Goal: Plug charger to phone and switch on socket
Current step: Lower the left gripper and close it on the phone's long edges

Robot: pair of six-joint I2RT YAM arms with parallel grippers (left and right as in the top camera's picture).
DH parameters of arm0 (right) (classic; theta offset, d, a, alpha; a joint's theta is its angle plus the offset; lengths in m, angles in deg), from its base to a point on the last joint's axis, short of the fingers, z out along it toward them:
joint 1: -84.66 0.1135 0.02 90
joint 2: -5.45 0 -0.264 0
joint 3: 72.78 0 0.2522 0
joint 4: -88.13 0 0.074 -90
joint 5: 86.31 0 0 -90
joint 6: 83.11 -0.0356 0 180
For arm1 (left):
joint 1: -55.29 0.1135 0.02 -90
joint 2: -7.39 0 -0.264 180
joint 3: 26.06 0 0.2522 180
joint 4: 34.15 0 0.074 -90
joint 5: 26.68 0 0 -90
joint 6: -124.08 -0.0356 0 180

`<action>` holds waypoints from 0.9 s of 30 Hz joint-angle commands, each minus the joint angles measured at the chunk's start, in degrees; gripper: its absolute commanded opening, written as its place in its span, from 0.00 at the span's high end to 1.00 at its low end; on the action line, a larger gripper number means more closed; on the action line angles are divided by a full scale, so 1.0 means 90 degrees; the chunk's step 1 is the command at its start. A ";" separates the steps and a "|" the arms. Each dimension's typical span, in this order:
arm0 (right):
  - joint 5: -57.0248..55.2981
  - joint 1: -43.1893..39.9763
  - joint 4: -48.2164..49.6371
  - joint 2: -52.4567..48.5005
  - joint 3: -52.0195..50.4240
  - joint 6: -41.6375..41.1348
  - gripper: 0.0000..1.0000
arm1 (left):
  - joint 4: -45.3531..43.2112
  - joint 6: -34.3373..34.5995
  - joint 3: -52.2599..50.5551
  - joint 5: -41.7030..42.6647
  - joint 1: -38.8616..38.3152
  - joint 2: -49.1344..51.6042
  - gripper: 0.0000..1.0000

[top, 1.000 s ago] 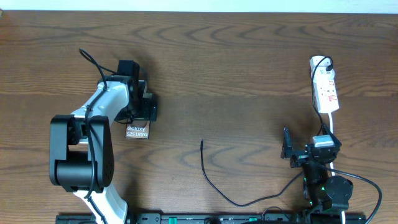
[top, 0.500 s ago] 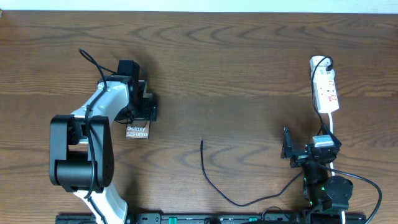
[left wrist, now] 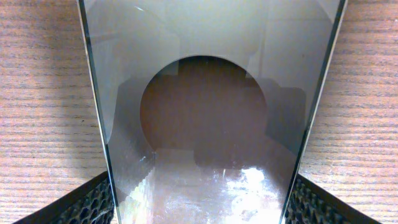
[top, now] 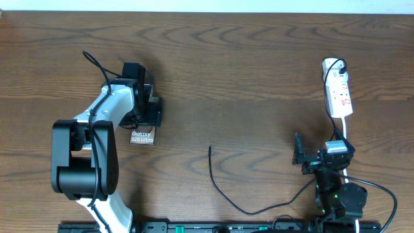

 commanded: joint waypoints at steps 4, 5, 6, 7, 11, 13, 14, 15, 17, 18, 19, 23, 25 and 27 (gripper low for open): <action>-0.0049 0.0029 -0.0029 0.0039 -0.0010 -0.0073 0.01 | 0.0073 -0.0017 -0.0311 -0.0061 -0.0010 0.0279 0.26; -0.0049 0.0027 -0.0029 0.0039 -0.0010 -0.0073 0.01 | 0.0073 -0.0017 -0.0311 -0.0061 -0.0010 0.0279 0.27; -0.0046 0.0029 -0.0029 0.0039 -0.0010 -0.0070 0.01 | 0.0073 -0.0017 -0.0311 -0.0061 -0.0010 0.0279 0.30; -0.0046 0.0027 -0.0029 0.0039 -0.0010 -0.0070 0.01 | 0.0075 -0.0017 -0.0311 -0.0061 -0.0010 0.0279 0.31; -0.0049 0.0027 -0.0029 0.0039 -0.0010 -0.0070 0.01 | 0.0073 -0.0017 -0.0311 -0.0061 -0.0010 0.0279 0.39; -0.0049 0.0027 -0.0029 0.0039 -0.0007 -0.0070 0.01 | 0.0073 -0.0017 -0.0311 -0.0061 -0.0010 0.0279 0.44; -0.0049 0.0027 -0.0029 0.0039 -0.0010 -0.0070 0.01 | 0.0073 -0.0017 -0.0311 -0.0061 -0.0010 0.0279 0.51; -0.0046 0.0029 -0.0029 0.0039 -0.0010 -0.0073 0.01 | 0.0073 -0.0017 -0.0311 -0.0061 -0.0010 0.0279 0.63; -0.0049 0.0029 -0.0029 0.0039 -0.0010 -0.0070 0.01 | 0.0070 -0.0017 -0.0311 -0.0061 -0.0010 0.0279 0.81; -0.0049 0.0027 -0.0029 0.0039 -0.0010 -0.0070 0.01 | 0.0068 -0.0017 -0.0311 -0.0061 -0.0010 0.0279 0.93; -0.0049 0.0027 -0.0029 0.0039 -0.0010 -0.0073 0.01 | 0.0068 -0.0017 -0.0311 -0.0061 -0.0010 0.0279 0.92; -0.0049 0.0029 -0.0029 0.0039 -0.0010 -0.0073 0.01 | 0.0070 -0.0017 -0.0308 -0.0061 -0.0010 0.0279 0.93; -0.0046 0.0029 -0.0029 0.0039 -0.0010 -0.0070 0.01 | 0.0075 -0.0017 -0.0289 -0.0061 -0.0010 0.0279 0.92; -0.0049 0.0029 -0.0029 0.0039 -0.0010 -0.0070 0.01 | 0.0107 -0.0017 -0.0214 -0.0061 -0.0010 0.0277 0.93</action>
